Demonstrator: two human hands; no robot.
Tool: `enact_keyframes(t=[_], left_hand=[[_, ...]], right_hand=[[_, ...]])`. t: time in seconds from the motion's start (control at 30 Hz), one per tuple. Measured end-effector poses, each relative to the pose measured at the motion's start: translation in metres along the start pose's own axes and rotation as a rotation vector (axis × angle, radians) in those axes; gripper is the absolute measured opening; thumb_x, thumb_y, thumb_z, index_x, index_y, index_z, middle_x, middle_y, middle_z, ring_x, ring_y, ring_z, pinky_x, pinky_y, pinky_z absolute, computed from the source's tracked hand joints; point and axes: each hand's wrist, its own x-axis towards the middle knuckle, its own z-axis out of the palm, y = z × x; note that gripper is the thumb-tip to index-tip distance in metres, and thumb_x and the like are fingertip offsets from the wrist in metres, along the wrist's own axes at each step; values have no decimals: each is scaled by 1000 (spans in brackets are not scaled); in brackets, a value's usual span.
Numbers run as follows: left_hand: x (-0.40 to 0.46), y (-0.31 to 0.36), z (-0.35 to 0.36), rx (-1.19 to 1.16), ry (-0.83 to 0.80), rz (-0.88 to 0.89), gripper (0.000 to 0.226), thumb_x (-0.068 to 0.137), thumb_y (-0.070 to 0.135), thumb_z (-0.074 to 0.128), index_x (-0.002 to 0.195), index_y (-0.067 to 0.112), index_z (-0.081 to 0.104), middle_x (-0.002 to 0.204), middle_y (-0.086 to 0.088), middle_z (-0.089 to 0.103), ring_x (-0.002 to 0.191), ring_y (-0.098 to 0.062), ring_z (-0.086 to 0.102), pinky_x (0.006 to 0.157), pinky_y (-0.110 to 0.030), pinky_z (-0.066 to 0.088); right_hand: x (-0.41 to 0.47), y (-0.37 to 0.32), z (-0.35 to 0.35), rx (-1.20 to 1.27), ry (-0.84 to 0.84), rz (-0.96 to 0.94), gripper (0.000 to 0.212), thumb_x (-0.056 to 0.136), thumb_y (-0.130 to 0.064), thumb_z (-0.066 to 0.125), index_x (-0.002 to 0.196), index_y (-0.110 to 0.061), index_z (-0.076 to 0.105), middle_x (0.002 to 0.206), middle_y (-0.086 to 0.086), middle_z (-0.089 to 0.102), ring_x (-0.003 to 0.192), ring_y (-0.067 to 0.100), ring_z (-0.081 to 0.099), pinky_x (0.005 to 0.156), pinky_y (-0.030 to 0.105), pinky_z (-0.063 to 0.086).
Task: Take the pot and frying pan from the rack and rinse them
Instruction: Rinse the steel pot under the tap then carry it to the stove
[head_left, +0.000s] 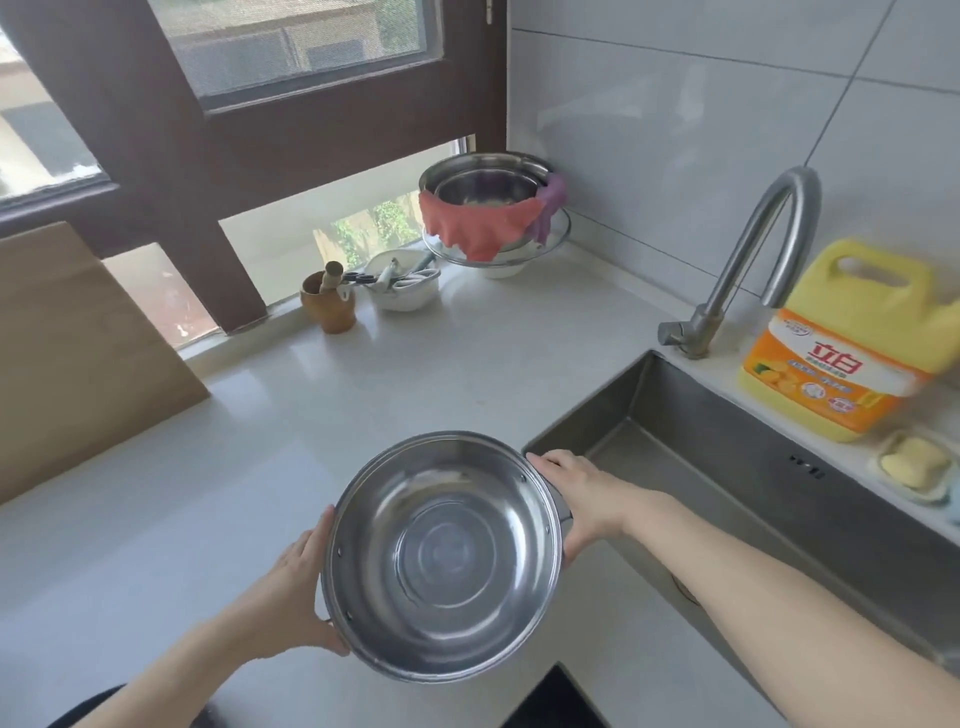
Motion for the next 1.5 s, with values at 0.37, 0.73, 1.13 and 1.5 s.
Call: enact_keyframes(t=[0.37,0.73,1.13,1.5], left_hand=[[83,108,-59,175,-17,259,170,17,98,57,151,25,-18,157,-1,17,145,-21,15,117,-32,17],[211,302,4,437,-237,483,150,48,48,91,149,33,-19,149,-1,27,143,-23,20,115,-35,24],[316,319,125,681,-388,440,157,45,49,89,150,27,-25,154,-3,22,145,-29,19,113,-44,32],[365,266,186,730,-398,410,144,62,40,86,145,30,-32,161,-2,10,146,-25,18,114,-36,31]], right_hand=[[-65,71,-28,219,211,160,132,51,-42,94,152,-40,9,142,-4,22,134,15,27,106,26,30],[-190,204,-17,358,350,525,140,37,-55,87,151,-45,6,137,-8,23,135,13,27,114,35,33],[-161,282,81,456,372,663,124,44,-44,90,145,-42,18,128,-3,27,118,18,38,95,29,41],[-110,301,147,502,357,747,128,35,-58,83,143,-50,14,128,-10,30,125,16,37,96,36,48]])
